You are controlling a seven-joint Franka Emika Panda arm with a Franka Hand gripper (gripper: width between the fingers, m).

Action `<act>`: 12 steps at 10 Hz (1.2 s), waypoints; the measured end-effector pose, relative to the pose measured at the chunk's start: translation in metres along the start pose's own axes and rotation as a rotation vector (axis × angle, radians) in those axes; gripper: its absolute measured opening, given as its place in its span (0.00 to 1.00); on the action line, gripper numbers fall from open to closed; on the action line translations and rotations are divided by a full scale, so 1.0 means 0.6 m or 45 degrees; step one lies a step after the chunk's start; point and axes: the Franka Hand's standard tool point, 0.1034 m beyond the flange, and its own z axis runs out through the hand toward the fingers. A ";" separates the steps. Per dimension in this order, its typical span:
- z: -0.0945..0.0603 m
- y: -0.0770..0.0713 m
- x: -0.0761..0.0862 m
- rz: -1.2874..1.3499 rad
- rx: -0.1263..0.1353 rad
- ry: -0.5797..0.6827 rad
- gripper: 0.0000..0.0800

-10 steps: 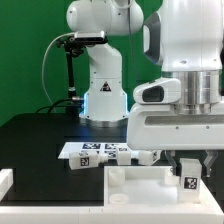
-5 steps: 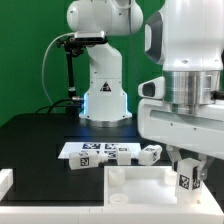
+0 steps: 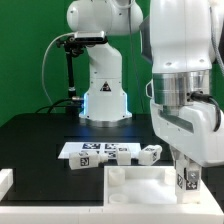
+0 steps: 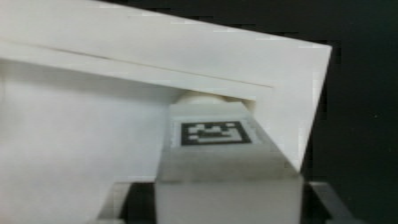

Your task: Assemble one leg

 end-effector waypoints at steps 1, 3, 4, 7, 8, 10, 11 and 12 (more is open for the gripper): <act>0.000 0.000 0.001 0.106 0.001 -0.003 0.36; 0.000 0.000 0.001 0.222 0.002 -0.007 0.36; 0.000 0.000 0.004 0.325 0.003 -0.017 0.36; -0.001 0.002 0.011 0.746 0.023 -0.103 0.36; -0.002 0.003 0.015 0.803 0.035 -0.097 0.36; -0.002 0.006 0.020 0.801 0.045 -0.080 0.36; -0.001 0.007 0.019 0.789 0.042 -0.079 0.36; 0.000 0.007 0.019 0.785 0.041 -0.079 0.48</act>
Offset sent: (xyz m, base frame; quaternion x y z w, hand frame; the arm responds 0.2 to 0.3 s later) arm 0.0000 0.0000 0.0000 0.0000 0.0000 0.1938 0.9810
